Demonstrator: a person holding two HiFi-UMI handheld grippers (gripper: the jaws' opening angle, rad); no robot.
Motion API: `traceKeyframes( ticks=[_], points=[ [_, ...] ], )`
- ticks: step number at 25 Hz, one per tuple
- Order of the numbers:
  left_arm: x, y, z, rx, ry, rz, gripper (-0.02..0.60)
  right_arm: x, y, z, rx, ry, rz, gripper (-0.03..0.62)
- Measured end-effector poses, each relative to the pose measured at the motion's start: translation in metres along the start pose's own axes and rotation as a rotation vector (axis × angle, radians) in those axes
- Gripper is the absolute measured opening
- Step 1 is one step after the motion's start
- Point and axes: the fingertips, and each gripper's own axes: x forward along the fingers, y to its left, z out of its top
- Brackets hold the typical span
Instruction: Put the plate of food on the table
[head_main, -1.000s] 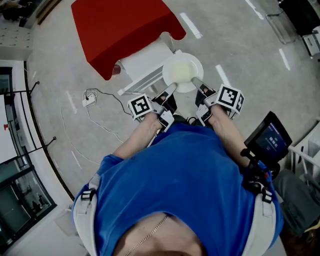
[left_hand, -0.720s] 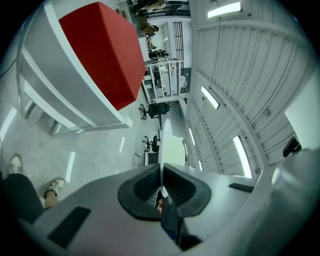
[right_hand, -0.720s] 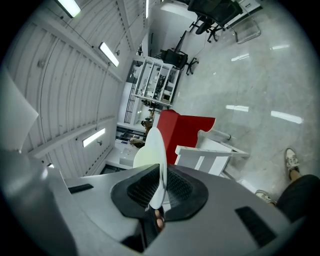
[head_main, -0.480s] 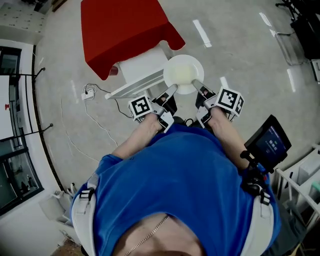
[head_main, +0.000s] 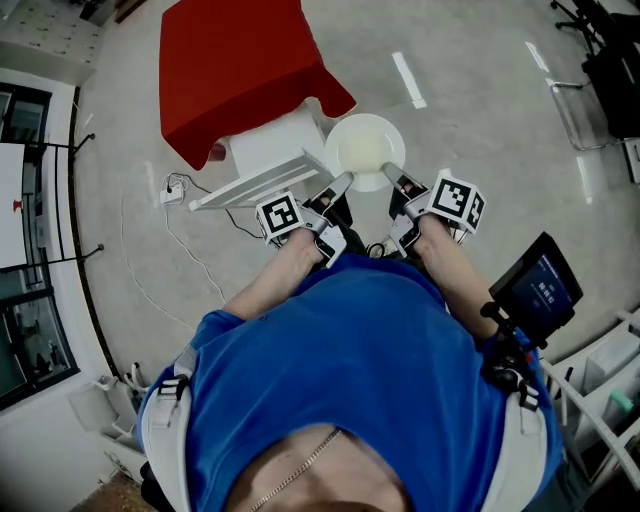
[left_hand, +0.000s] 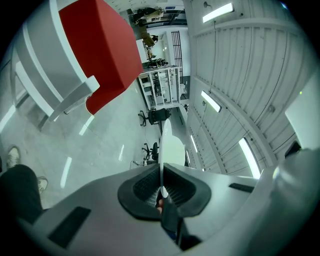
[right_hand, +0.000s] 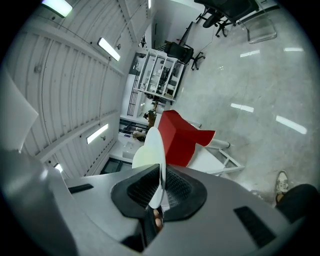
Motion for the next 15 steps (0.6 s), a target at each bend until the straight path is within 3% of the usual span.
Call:
traceKeyframes(
  ticks=[7, 15],
  points=[
    [0.028, 0.001, 0.013, -0.005, -0.003, 0.021, 0.017, 0.009, -0.005, 0.031, 0.014, 0.002, -0.005, 0.018],
    [0.078, 0.007, 0.067, -0.016, -0.030, 0.022, 0.017, 0.056, -0.006, 0.090, -0.003, 0.021, -0.015, 0.017]
  ],
)
